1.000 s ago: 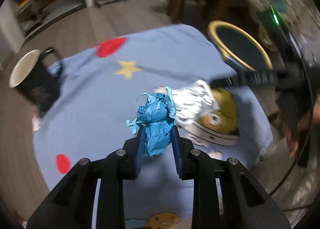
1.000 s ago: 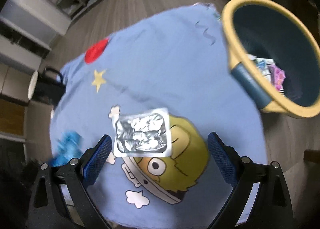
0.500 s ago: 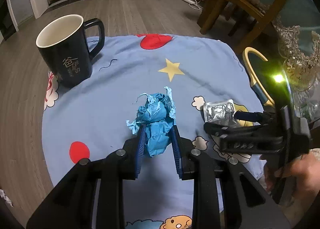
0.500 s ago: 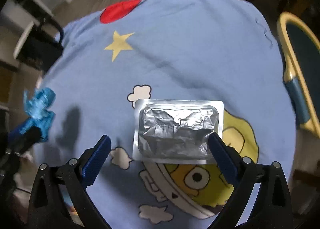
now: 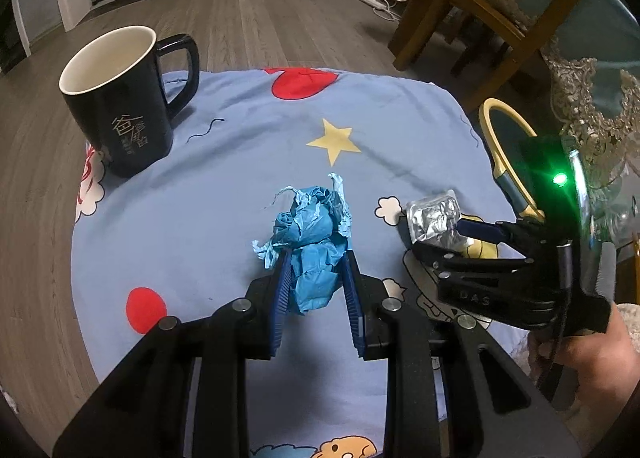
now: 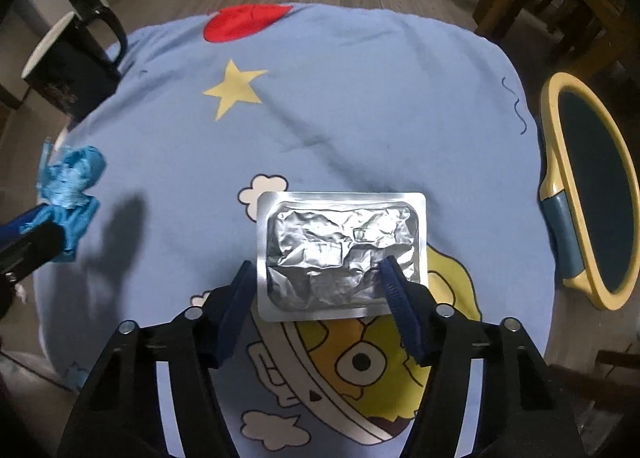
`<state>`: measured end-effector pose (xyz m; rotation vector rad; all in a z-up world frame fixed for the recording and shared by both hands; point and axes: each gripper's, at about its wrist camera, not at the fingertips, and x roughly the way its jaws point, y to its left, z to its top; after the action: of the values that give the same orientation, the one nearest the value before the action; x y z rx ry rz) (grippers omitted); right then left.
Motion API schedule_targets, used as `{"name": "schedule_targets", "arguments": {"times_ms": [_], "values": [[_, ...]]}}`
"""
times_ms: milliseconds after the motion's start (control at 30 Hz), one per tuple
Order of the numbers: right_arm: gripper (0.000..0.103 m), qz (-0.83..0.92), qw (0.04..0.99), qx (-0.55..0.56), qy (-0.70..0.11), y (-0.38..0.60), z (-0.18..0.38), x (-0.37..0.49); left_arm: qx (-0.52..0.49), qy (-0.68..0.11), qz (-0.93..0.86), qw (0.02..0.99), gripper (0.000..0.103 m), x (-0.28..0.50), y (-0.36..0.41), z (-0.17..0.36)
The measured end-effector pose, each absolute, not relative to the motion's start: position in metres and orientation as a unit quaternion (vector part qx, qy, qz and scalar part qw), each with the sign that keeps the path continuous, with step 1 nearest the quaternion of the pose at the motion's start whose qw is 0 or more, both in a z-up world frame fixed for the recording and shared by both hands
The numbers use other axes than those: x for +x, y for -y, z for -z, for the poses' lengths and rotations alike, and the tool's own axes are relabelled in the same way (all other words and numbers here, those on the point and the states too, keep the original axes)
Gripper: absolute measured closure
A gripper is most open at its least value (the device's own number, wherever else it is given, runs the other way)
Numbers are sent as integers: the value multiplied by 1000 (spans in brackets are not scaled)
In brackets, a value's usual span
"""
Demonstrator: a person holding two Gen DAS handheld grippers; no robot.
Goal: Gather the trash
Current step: 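Grasp the blue mask with the left tool while the right tool grasps the foil packet, then carry the foil packet to the bin with the right tool and release it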
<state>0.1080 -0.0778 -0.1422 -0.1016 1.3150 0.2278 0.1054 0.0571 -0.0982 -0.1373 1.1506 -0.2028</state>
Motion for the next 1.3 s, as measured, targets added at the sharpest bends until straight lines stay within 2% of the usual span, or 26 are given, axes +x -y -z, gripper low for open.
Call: {"name": "schedule_targets", "arguments": {"times_ms": [133, 233, 567, 733, 1167, 1300], "values": [[63, -120, 789, -7, -602, 90, 128, 104, -62, -544, 95, 832, 78, 106, -56, 99], [70, -106, 797, 15, -594, 105, 116, 102, -61, -545, 97, 831, 78, 106, -54, 99], [72, -75, 837, 68, -538, 162, 71, 118, -54, -547, 100, 829, 78, 108, -48, 100], [72, -72, 823, 167, -538, 197, 74, 130, -58, -549, 98, 828, 78, 109, -49, 100], [72, -42, 805, 254, -535, 239, 82, 138, -53, -551, 106, 826, 78, 110, -47, 104], [72, -61, 788, 312, -527, 246, 88, 138, -54, -553, 106, 825, 78, 110, -46, 105]]}}
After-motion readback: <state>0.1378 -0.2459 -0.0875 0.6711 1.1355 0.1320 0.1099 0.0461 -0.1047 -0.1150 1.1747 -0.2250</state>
